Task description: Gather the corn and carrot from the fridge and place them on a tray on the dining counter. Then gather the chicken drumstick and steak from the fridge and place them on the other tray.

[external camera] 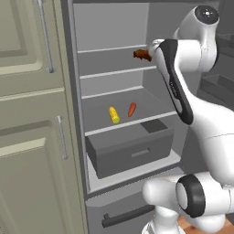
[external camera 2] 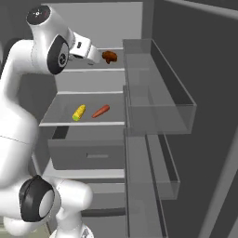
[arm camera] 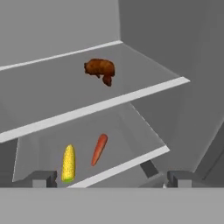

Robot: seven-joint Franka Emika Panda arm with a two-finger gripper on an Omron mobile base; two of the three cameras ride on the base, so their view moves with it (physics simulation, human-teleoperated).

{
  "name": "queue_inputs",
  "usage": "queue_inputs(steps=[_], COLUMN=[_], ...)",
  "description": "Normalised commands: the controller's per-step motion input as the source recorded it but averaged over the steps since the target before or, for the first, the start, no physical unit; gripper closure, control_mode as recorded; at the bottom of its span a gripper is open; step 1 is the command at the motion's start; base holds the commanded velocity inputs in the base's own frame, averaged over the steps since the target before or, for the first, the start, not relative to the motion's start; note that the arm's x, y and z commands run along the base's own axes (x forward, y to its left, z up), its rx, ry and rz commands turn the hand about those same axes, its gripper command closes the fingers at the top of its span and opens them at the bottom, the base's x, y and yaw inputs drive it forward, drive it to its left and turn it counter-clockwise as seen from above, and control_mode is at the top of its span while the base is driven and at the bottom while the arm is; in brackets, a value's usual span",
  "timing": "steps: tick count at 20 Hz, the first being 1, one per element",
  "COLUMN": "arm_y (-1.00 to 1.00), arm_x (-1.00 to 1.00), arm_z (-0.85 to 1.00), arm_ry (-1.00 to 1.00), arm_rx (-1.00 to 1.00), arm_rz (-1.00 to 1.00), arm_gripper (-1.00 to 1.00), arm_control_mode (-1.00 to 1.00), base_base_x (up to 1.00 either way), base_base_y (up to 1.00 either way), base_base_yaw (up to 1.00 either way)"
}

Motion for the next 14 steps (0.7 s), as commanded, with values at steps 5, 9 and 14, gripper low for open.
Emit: queue_inputs(steps=[5, 9, 14], arm_y=[-0.06, 0.00, 0.00], arm_x=[0.64, 0.53, 0.42], arm_z=[0.10, 0.13, -0.02], arm_ry=[0.12, 0.17, 0.13], arm_rx=[-0.02, -0.04, -0.02], arm_rz=[0.09, 0.02, 0.00], arm_gripper=[-1.00, -1.00, -1.00], arm_control_mode=[-1.00, -1.00, -1.00], base_base_x=[0.00, 0.00, 0.00], base_base_y=[0.00, 0.00, 0.00], base_base_yaw=[0.00, 0.00, 0.00])
